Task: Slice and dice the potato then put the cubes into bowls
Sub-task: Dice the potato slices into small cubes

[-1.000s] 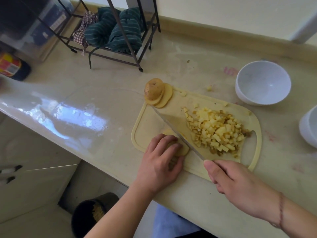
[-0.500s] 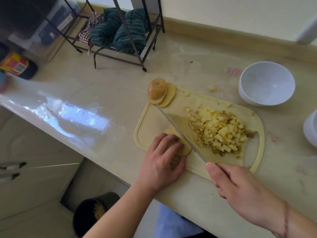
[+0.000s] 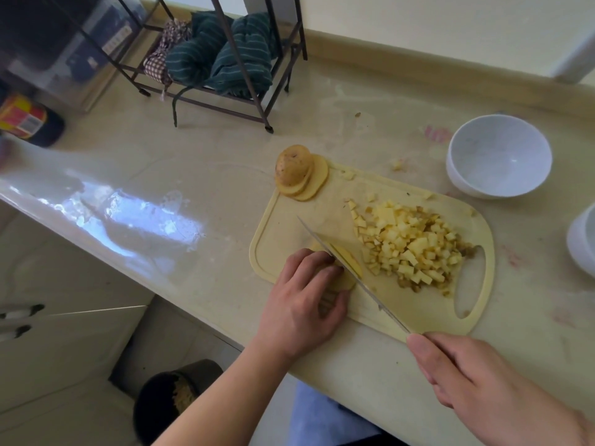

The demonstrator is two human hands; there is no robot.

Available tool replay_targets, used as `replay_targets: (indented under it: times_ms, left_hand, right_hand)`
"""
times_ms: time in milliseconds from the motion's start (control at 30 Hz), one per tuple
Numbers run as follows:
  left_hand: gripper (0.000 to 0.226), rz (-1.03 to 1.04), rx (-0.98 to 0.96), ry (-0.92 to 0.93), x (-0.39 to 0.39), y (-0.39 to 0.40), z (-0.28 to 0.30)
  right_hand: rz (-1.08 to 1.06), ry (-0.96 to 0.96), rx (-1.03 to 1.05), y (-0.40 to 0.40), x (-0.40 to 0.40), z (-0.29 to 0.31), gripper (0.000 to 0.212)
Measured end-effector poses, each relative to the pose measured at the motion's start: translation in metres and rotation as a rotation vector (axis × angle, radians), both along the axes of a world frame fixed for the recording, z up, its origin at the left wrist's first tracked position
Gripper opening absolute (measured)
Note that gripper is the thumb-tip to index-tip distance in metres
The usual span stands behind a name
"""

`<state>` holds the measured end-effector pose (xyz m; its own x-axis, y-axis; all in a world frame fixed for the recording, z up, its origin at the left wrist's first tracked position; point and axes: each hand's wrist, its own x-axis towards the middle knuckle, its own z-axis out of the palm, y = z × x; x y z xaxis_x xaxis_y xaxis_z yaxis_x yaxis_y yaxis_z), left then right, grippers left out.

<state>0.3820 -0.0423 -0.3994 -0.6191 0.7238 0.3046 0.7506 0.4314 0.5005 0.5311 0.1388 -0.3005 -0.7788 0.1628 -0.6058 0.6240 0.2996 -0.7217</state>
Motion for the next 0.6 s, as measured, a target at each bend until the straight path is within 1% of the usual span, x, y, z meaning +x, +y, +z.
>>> replay_targets:
  times_ms: [100, 267, 400, 467, 600]
  left_hand:
    - [0.031, -0.002, 0.007, 0.005, 0.000, 0.000, 0.000]
    - [0.028, -0.010, 0.033, 0.006, -0.001, 0.002, 0.002]
    - [0.029, 0.001, 0.040, 0.005, -0.002, 0.001, 0.002]
    - [0.029, 0.005, 0.043, 0.005, -0.001, 0.001, 0.001]
    - [0.031, -0.004, 0.038, 0.006, -0.002, 0.002, 0.000]
  right_hand:
    - [0.012, -0.014, 0.020, -0.001, 0.001, 0.000, 0.080]
    - [0.037, 0.046, 0.055, -0.007, -0.028, -0.010, 0.066]
    - [0.050, 0.119, 0.161, -0.010, -0.035, -0.016, 0.070]
    - [0.056, 0.136, 0.207, -0.013, -0.031, -0.014, 0.068]
    - [0.058, 0.135, 0.228, -0.019, -0.027, -0.008, 0.063]
